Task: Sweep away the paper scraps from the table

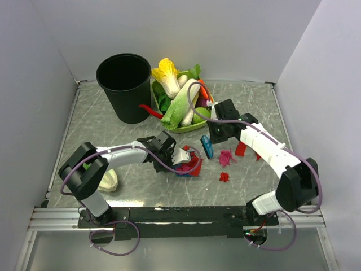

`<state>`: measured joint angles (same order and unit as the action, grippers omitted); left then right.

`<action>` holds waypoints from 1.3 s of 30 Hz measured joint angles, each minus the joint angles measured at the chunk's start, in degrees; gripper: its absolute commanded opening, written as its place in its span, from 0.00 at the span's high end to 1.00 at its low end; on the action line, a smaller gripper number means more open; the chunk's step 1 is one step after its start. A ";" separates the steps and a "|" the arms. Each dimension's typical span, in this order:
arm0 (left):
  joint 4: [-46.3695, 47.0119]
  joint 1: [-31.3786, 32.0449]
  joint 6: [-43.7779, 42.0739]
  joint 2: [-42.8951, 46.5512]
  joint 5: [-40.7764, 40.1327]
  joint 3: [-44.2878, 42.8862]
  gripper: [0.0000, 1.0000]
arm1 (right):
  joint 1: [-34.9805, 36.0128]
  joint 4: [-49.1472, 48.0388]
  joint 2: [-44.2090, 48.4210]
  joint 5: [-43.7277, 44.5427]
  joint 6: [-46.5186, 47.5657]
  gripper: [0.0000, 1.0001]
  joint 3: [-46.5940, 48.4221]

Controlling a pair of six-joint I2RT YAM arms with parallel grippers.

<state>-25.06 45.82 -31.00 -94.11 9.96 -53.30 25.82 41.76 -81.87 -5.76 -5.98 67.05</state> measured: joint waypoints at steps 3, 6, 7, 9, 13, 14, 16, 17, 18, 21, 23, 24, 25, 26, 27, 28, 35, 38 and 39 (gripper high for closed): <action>-0.17 -0.44 -0.52 0.52 0.76 0.42 0.99 | -1.33 0.02 2.32 0.22 1.62 1.00 0.02; -1.53 -0.63 -1.46 1.86 1.31 0.87 0.99 | -3.82 0.07 4.50 0.15 3.15 1.00 0.15; -1.81 -0.63 -1.84 2.45 1.46 0.90 0.99 | -4.50 0.15 5.18 0.07 3.76 1.00 0.17; -2.03 -0.63 -2.64 3.72 1.81 0.90 0.99 | -5.88 0.72 6.32 -0.37 4.76 1.00 0.37; -1.92 -0.63 -3.89 5.05 2.56 0.76 0.99 | -8.46 2.95 8.70 -1.88 7.50 1.00 1.90; -1.81 -0.63 -4.04 5.16 2.89 0.76 0.99 | -8.94 3.41 9.33 -2.34 8.44 1.00 2.29; -1.57 -0.63 -4.35 5.35 3.76 0.70 0.99 | -10.08 4.68 10.51 -3.08 10.49 1.00 3.39; -1.57 -0.63 -4.35 5.46 4.13 0.55 0.99 | -10.56 5.31 10.82 -3.26 11.32 1.00 4.00; -1.51 -0.63 -4.35 5.68 4.63 0.26 0.99 | -11.61 6.23 11.02 -3.61 12.31 1.00 5.05; -1.29 -0.63 -4.13 7.06 6.27 -1.33 0.99 | -15.08 8.02 11.04 -3.54 13.75 1.00 7.87; -0.90 -0.63 -3.80 8.70 7.37 -2.36 0.99 | -17.68 8.48 11.02 -3.21 14.36 1.00 9.18; -0.81 -0.63 -3.58 9.88 7.98 -3.02 0.99 | -18.75 8.48 11.04 -2.93 14.51 1.00 9.49; -0.87 -0.63 -3.17 11.06 8.55 -3.67 0.99 | -19.74 8.48 11.02 -2.58 14.71 1.00 9.57; -0.90 -0.63 -2.75 12.04 9.05 -4.39 0.99 | -20.11 8.52 10.97 -2.40 14.84 1.00 9.57; -0.87 -0.63 -2.32 13.07 9.62 -5.40 0.99 | -20.41 8.59 10.80 -2.34 14.91 1.00 9.57; -0.92 -0.63 -2.01 13.79 9.73 -6.27 0.99 | -20.70 8.55 10.64 -2.29 14.93 1.00 9.57; -3.63 -0.70 1.20 15.28 8.83 -16.52 0.99 | -22.67 8.02 10.12 -3.61 13.22 1.00 9.57; -6.08 -1.51 3.08 14.95 8.09 -21.59 0.99 | -23.45 7.32 9.88 -5.11 11.67 1.00 9.57; -7.41 -2.19 4.02 14.69 8.09 -23.80 0.99 | -23.61 7.26 9.70 -5.64 11.32 1.00 9.57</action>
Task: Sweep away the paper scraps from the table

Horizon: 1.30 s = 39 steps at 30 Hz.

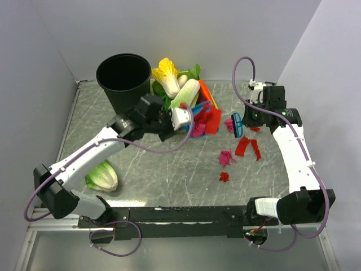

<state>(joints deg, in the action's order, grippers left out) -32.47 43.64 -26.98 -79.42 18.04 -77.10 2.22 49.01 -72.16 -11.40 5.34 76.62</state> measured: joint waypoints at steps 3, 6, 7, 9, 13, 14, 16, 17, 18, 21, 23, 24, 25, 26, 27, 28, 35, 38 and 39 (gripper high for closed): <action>-2.82 -2.64 2.67 -1.29 0.00 -5.90 0.99 | -0.13 -0.09 -0.74 -1.05 -0.63 1.00 0.00; -6.12 -6.40 5.64 -3.26 0.11 -12.09 0.99 | -0.13 -0.09 -1.44 -1.75 -1.11 1.00 0.00; -6.88 -7.67 6.58 -3.72 0.13 -13.62 0.99 | -0.15 -0.09 -1.60 -1.88 -1.27 1.00 0.00; -8.48 -10.43 7.78 -4.20 0.04 -15.98 0.99 | -0.22 -0.09 -1.64 -2.23 -1.46 1.00 0.00; -11.34 -15.04 8.66 -4.39 -0.96 -19.26 0.99 | -0.28 -0.13 -1.64 -3.50 -1.99 1.00 -0.35; -12.00 -16.02 8.70 -4.44 -1.31 -19.96 0.99 | -0.28 -0.28 -1.60 -3.85 -2.14 1.00 -0.74; -13.07 -17.73 8.70 -4.46 -1.88 -21.16 0.99 | -0.35 -0.31 -1.57 -4.46 -2.47 1.00 -1.53; -13.51 -18.62 8.72 -4.46 -2.21 -21.79 0.99 | -0.37 -0.33 -1.57 -4.70 -2.58 1.00 -1.99; -14.01 -19.47 8.79 -4.50 -2.71 -22.56 0.99 | -0.39 -0.22 -1.57 -4.83 -2.75 1.00 -2.32; -15.82 -22.27 9.18 -5.20 -4.07 -25.59 0.99 | -0.39 -0.20 -1.53 -5.44 -2.97 1.00 -2.89; -16.39 -24.48 9.53 -5.95 -4.74 -27.89 0.99 | -0.42 -0.26 -1.46 -5.97 -3.17 1.00 -3.04; -16.55 -25.73 9.68 -6.32 -5.07 -28.87 0.99 | -0.44 -0.26 -1.38 -6.25 -3.30 1.00 -3.13; -16.52 -26.86 9.77 -6.49 -5.64 -29.53 0.99 | -0.46 -0.26 -1.33 -6.45 -3.41 1.00 -3.15; -16.52 -28.28 9.75 -6.64 -6.14 -30.03 0.99 | -0.50 -0.28 -1.29 -6.71 -3.50 1.00 -3.15; -16.50 -29.90 9.70 -6.67 -6.97 -30.32 0.99 | -0.55 -0.26 -1.25 -6.99 -3.61 1.00 -3.15; -16.55 -31.43 9.51 -6.67 -7.48 -30.40 0.99 | -0.55 -0.26 -1.18 -7.28 -3.67 1.00 -3.15; -17.84 -41.53 4.48 -8.52 -11.54 -33.44 0.99 | -0.61 -0.44 -0.74 -8.79 -4.24 1.00 -4.11; -19.43 -45.20 -0.15 -11.69 -13.53 -38.32 0.99 | -0.63 -0.46 -0.48 -9.29 -4.42 1.00 -5.38; -19.74 -46.27 -1.84 -13.09 -14.16 -40.04 0.99 | -0.63 -0.46 -0.39 -9.35 -4.44 1.00 -5.75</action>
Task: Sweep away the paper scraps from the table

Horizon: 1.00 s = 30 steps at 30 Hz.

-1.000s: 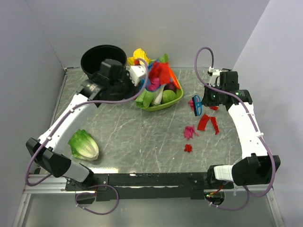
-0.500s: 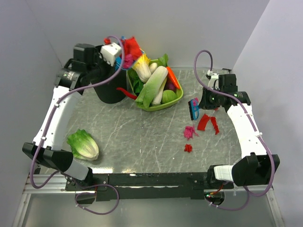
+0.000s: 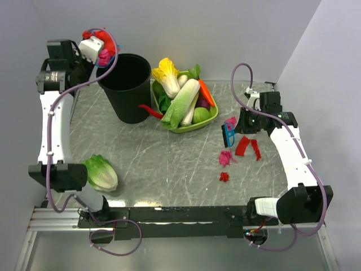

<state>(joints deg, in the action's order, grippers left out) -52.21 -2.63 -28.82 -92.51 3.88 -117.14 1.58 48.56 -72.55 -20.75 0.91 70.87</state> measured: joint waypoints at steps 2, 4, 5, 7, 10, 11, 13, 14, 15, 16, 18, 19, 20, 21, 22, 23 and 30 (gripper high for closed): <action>-0.83 -1.68 -4.17 -2.64 -1.44 -3.41 0.99 | 0.00 0.02 0.22 -0.13 -0.02 1.00 -0.55; -1.44 -2.51 -9.25 -4.92 -3.61 -5.62 0.99 | 0.00 0.07 0.52 -0.31 -0.02 1.00 -0.94; -1.62 -2.60 -11.61 -5.88 -4.57 -6.47 0.99 | -0.02 0.02 0.74 -0.37 -0.02 1.00 -1.05; -1.62 -2.40 -17.88 -7.48 -6.99 -7.32 0.99 | -0.04 -0.02 1.18 -0.52 -0.02 1.00 -1.18; -1.14 -1.70 -27.52 -8.74 -10.43 -7.37 0.99 | -0.15 -0.11 1.84 -0.76 -0.02 1.00 -1.42; -0.31 -1.38 -30.73 -9.07 -11.50 -7.28 0.99 | -0.22 -0.15 2.03 -0.83 -0.02 1.00 -1.60; 3.04 -0.59 -37.53 -9.20 -13.57 -6.14 0.99 | -0.28 -0.13 2.34 -0.92 -0.04 1.00 -1.90; 5.31 -0.20 -40.50 -8.90 -14.64 -5.01 0.99 | -0.33 -0.09 2.36 -0.98 -0.04 1.00 -1.95; 8.41 0.35 -44.22 -8.46 -15.72 -3.13 0.99 | -0.35 -0.13 2.36 -1.01 -0.04 1.00 -1.95; 11.37 0.87 -47.63 -7.89 -16.65 -0.81 0.99 | -0.39 -0.13 2.36 -1.01 -0.04 1.00 -1.97; 15.72 2.16 -54.07 -7.63 -18.21 2.21 0.99 | -0.50 -0.11 2.40 -1.01 -0.04 1.00 -1.99; 17.20 2.75 -56.48 -7.80 -18.82 2.89 0.99 | -0.57 -0.13 2.45 -1.01 -0.04 1.00 -2.01; 18.45 3.48 -58.58 -7.93 -19.32 3.41 0.99 | -0.66 -0.11 2.58 -1.01 -0.04 1.00 -2.01; 19.52 4.13 -60.48 -8.00 -19.87 3.67 0.99 | -0.76 -0.20 2.75 -1.01 -0.04 1.00 -2.16; 21.18 4.79 -62.27 -8.02 -20.41 4.26 0.99 | -0.85 -0.33 3.06 -1.01 -0.04 1.00 -2.43; 23.06 5.44 -64.35 -7.93 -20.90 4.98 0.99 | -0.87 -0.35 3.52 -0.98 -0.04 1.00 -2.91; 33.35 6.80 -73.70 -7.52 -22.16 11.15 0.99 | -1.38 -0.11 4.90 -1.20 -0.02 1.00 -3.82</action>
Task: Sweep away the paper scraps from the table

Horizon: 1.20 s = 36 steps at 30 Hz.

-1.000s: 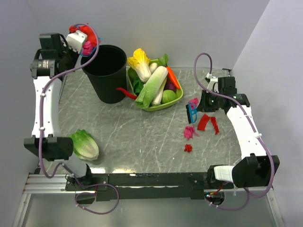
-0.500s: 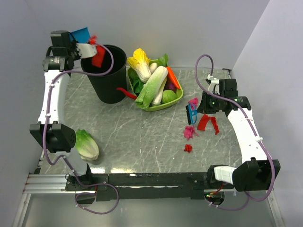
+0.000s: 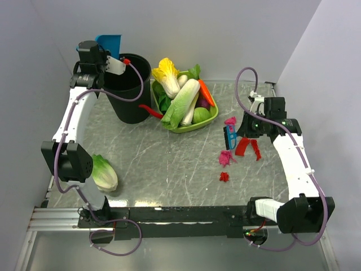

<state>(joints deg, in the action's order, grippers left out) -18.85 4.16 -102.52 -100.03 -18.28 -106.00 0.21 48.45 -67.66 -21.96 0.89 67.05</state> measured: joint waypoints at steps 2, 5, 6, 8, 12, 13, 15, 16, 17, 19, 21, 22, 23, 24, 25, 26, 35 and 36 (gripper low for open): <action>1.60 -0.09 -0.33 0.00 -0.70 -0.28 0.99 | -0.74 0.02 0.15 0.02 0.00 1.00 0.00; 3.58 -0.09 1.49 0.00 -1.99 -1.86 0.99 | -1.33 0.04 0.17 -0.24 0.09 1.00 0.00; 4.28 0.00 3.41 0.00 -2.62 -3.13 0.99 | -1.38 0.13 0.17 -0.66 0.33 1.00 0.07; 3.56 0.33 7.74 0.00 -3.17 -5.27 0.99 | -1.38 0.50 0.17 -1.29 0.98 1.00 0.46; -2.47 2.45 23.06 1.81 -3.21 -10.08 0.99 | -1.38 1.03 0.09 -0.22 3.34 1.00 3.34; -4.50 3.28 25.92 3.08 -2.71 -10.05 0.99 | -1.40 1.09 -0.04 0.63 3.89 1.00 4.28; -9.49 5.92 33.16 7.32 -0.85 -7.65 0.99 | -1.38 0.79 -0.63 3.98 5.90 1.00 6.47; -11.82 8.02 36.35 10.47 0.26 -5.29 0.99 | -1.38 0.46 -1.03 5.92 6.91 1.00 7.34; -13.84 10.03 38.84 13.42 1.49 -2.86 0.99 | -1.42 -0.17 -1.49 7.80 8.17 1.00 7.89; -18.67 15.47 43.89 20.31 4.61 3.21 0.99 | -1.49 -1.73 -2.89 12.17 11.21 1.00 8.15; -22.27 18.69 46.47 23.91 7.61 6.14 0.99 | -1.55 -2.69 -4.55 15.78 14.05 1.00 8.15; -24.92 21.24 48.28 26.21 9.68 8.09 0.99 | -1.60 -3.32 -5.57 17.70 15.69 1.00 8.15; -27.71 23.04 49.81 27.89 11.58 9.66 0.99 | -1.62 -3.98 -6.49 19.50 17.31 1.00 8.13; -30.34 24.63 50.97 28.98 13.38 10.88 0.99 | -1.66 -5.14 -7.48 21.73 19.23 1.00 7.87; -32.85 26.25 51.80 29.73 15.19 12.04 0.99 | -1.70 -5.79 -7.96 23.02 20.33 1.00 7.56; -35.08 27.76 52.54 30.14 16.76 13.29 0.99 | -1.75 -6.51 -8.35 24.48 21.62 1.00 7.06; -44.09 39.43 54.42 26.38 20.46 26.53 0.99 | -3.80 -8.96 -8.41 33.05 25.57 1.00 -0.11; -44.06 40.72 54.45 25.44 20.37 27.54 0.99 | -4.48 -8.76 -8.44 33.33 25.53 1.00 -0.55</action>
<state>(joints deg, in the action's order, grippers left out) -62.92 44.88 -48.07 -74.59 2.09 -78.46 -4.27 39.68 -76.09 11.38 26.41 66.50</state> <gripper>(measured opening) 0.261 0.160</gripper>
